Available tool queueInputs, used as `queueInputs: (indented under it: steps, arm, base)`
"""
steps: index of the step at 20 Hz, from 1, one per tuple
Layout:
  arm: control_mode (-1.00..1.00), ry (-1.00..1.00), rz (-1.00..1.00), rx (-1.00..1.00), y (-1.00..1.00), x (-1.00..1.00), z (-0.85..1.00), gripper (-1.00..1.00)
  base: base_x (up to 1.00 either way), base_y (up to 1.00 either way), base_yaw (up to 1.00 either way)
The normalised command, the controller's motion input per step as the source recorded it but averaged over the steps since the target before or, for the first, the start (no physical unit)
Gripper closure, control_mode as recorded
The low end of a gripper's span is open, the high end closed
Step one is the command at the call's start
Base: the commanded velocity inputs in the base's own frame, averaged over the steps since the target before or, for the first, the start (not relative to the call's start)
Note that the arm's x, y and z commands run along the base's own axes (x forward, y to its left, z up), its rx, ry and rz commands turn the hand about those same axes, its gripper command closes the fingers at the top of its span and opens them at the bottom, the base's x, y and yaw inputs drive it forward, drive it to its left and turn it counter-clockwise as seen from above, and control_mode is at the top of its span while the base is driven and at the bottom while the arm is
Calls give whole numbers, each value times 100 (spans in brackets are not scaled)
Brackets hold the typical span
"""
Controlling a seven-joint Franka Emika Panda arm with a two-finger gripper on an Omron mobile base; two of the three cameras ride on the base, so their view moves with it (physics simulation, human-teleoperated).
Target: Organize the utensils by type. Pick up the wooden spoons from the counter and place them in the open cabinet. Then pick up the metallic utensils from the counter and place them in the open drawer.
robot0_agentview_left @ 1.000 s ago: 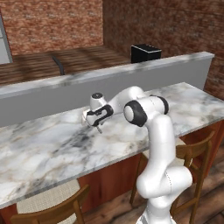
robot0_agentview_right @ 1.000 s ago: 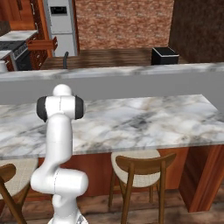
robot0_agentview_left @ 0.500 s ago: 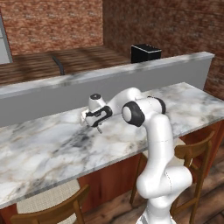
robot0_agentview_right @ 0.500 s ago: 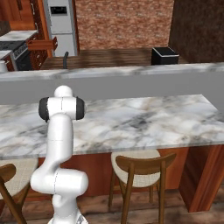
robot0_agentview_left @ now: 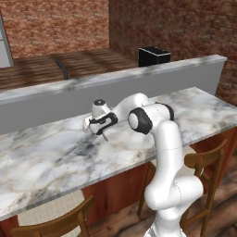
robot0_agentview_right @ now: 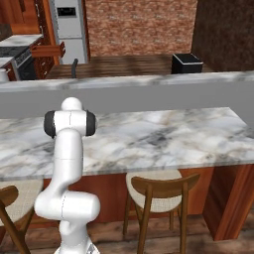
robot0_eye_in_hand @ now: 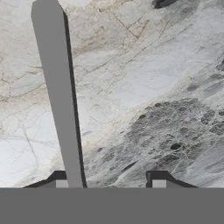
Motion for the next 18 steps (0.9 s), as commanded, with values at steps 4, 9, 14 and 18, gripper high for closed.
queueInputs:
  steps: [4,9,14,18]
  arm:
    - [-100,0,-5,0,-11,0,-48,100]
    - [-100,0,-4,0,-14,2,-40,100]
    - [-100,0,-5,0,-13,5,-34,100]
    - [-100,0,-8,0,-18,1,-22,100]
  base:
    - [0,0,0]
    - [0,0,0]
    - [0,0,0]
    - [0,0,0]
